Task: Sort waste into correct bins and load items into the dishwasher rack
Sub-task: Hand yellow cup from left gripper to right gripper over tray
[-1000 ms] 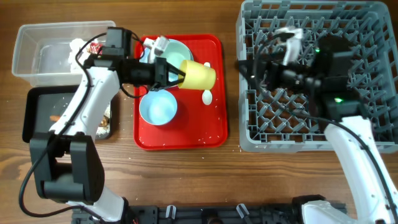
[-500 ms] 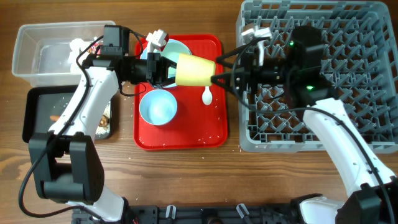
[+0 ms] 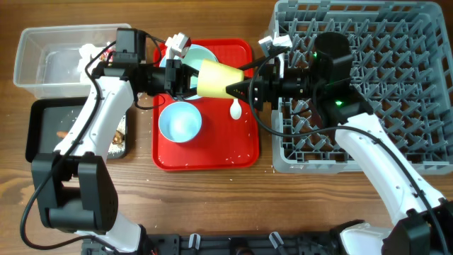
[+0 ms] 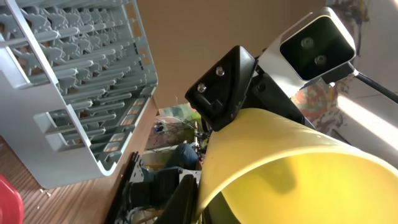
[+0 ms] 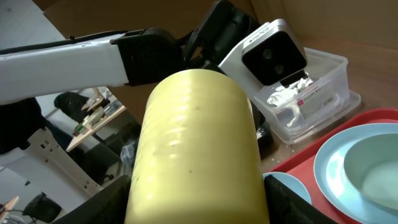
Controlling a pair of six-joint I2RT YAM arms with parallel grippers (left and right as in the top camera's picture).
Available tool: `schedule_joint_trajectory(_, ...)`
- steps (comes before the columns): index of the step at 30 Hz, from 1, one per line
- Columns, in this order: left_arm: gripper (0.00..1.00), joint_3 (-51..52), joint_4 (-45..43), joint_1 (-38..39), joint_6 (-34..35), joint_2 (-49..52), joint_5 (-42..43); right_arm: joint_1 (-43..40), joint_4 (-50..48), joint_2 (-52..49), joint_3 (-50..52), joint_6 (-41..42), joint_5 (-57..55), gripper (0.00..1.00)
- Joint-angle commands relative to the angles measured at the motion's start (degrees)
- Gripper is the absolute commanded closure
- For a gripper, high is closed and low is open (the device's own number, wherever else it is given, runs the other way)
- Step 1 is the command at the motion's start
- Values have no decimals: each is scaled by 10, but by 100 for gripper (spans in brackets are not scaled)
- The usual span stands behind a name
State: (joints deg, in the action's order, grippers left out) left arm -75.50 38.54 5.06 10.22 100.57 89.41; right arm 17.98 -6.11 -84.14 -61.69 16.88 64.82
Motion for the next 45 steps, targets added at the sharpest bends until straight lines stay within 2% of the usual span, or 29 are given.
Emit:
schedule_joint_trajectory(1, 96, -10, -3, 0, 7, -7, 9, 24, -8, -7, -9, 0, 25, 40)
schedule_joint_trajectory(3, 96, -10, -5, 0, 7, -7, 9, 26, -9, -8, -9, 0, 20, 43)
schedule_joint_trajectory(10, 96, -10, -7, 0, 7, -7, 9, 27, -22, -8, -9, 1, 21, 13)
schedule_joint_trajectory(14, 96, -10, -17, 0, 7, -7, 9, 27, -22, -8, -9, 0, 20, 11)
schedule_joint_trajectory(15, 96, -10, -18, 0, 7, -7, 9, 27, -22, -8, -9, 0, 19, 15)
schedule_joint_trajectory(18, 96, -10, -18, 0, 7, -7, 9, 27, -22, -8, -9, 0, 16, 35)
schedule_joint_trajectory(22, 96, -10, -20, 0, 7, -7, 9, 27, -21, -8, -9, 0, 16, 46)
schedule_joint_trajectory(27, 81, -10, -20, 0, 7, -7, 6, 23, -22, -8, -9, 1, 16, 47)
schedule_joint_trajectory(31, 74, -10, -19, 0, 7, -7, -18, -8, -20, -8, -9, 31, 14, 54)
schedule_joint_trajectory(38, 71, -10, -19, 0, 7, -7, -62, -94, 53, -8, -9, 21, -31, 56)
schedule_joint_trajectory(41, 71, -10, -19, 0, 7, -7, -103, -118, 116, -3, -9, 22, -120, 57)
schedule_joint_trajectory(45, 72, -10, -2, 0, 7, -7, -223, -120, 225, 28, -17, 21, -251, 56)
